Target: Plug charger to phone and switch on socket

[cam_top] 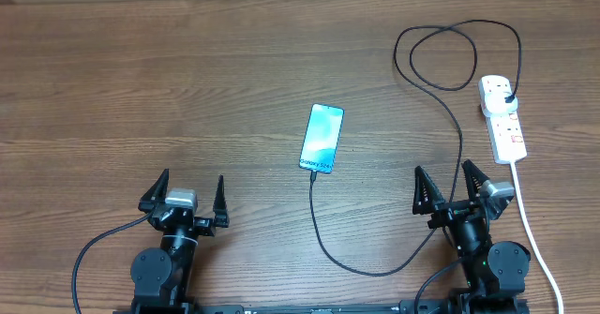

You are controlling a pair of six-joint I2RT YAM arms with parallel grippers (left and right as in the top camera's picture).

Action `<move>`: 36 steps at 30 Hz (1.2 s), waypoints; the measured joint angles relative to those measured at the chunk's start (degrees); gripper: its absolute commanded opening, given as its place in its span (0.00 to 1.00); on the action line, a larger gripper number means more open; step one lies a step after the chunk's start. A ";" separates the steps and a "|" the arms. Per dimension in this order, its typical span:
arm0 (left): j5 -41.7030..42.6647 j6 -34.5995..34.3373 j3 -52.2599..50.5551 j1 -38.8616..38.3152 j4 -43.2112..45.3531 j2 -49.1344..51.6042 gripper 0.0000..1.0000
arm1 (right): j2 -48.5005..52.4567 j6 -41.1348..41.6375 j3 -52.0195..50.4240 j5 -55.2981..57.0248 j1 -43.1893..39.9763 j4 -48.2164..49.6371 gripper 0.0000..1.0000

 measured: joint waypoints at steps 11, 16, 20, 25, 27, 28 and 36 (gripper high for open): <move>0.00 0.00 0.00 0.00 0.00 0.00 1.00 | 0.00 0.00 0.00 0.02 0.02 -0.02 1.00; -0.02 0.00 0.00 0.00 0.00 0.00 1.00 | 0.00 0.00 0.00 0.02 1.29 0.00 1.00; 0.00 0.00 0.00 0.00 0.00 0.00 1.00 | 0.00 0.00 0.00 0.00 2.16 0.00 1.00; 0.00 0.02 0.00 0.00 0.00 0.00 1.00 | 0.00 -0.02 0.00 0.02 2.23 0.00 1.00; 0.00 0.00 0.00 0.00 0.00 0.00 0.99 | 0.00 -0.02 0.00 0.02 2.23 0.00 1.00; 0.00 0.02 0.00 0.00 0.00 0.00 1.00 | 0.00 0.00 0.00 0.00 2.25 0.00 1.00; 0.00 0.00 0.00 0.00 0.00 0.00 1.00 | 0.00 0.00 0.00 0.00 2.25 -0.02 1.00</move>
